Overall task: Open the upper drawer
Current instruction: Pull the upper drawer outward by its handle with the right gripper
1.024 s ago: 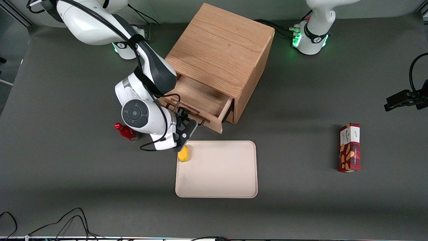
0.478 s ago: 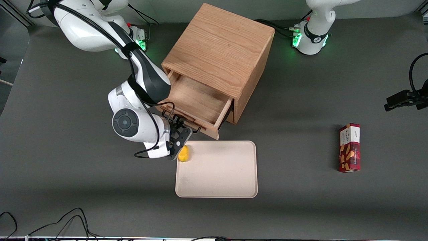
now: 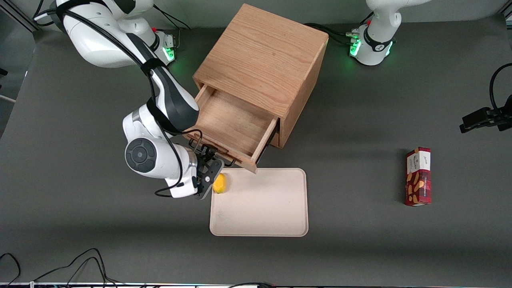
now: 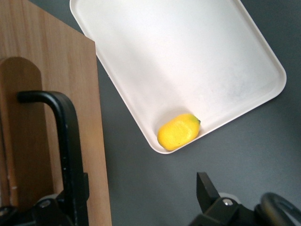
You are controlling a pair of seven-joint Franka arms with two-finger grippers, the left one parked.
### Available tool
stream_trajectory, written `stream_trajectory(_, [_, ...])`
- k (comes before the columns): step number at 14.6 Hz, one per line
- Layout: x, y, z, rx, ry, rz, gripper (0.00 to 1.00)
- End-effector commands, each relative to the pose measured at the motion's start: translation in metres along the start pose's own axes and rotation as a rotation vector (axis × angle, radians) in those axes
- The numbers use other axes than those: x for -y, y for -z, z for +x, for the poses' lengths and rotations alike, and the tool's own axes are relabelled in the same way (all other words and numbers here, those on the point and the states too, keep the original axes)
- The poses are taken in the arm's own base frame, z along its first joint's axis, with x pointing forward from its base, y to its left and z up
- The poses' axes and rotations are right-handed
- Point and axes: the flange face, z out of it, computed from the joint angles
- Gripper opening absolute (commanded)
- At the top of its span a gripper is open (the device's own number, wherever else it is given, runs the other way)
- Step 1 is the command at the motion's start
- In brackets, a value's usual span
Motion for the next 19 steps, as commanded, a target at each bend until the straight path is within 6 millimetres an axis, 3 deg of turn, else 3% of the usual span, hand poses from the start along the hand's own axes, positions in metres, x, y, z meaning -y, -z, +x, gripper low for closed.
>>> stream_trajectory(1, [-0.037,-0.026,-0.013,0.055,0.034,-0.043,1.0])
stream_trajectory(10, [-0.066,-0.021,-0.026,0.057,0.029,-0.065,1.0])
stream_trajectory(19, [-0.067,-0.001,-0.024,0.053,0.029,-0.077,1.0])
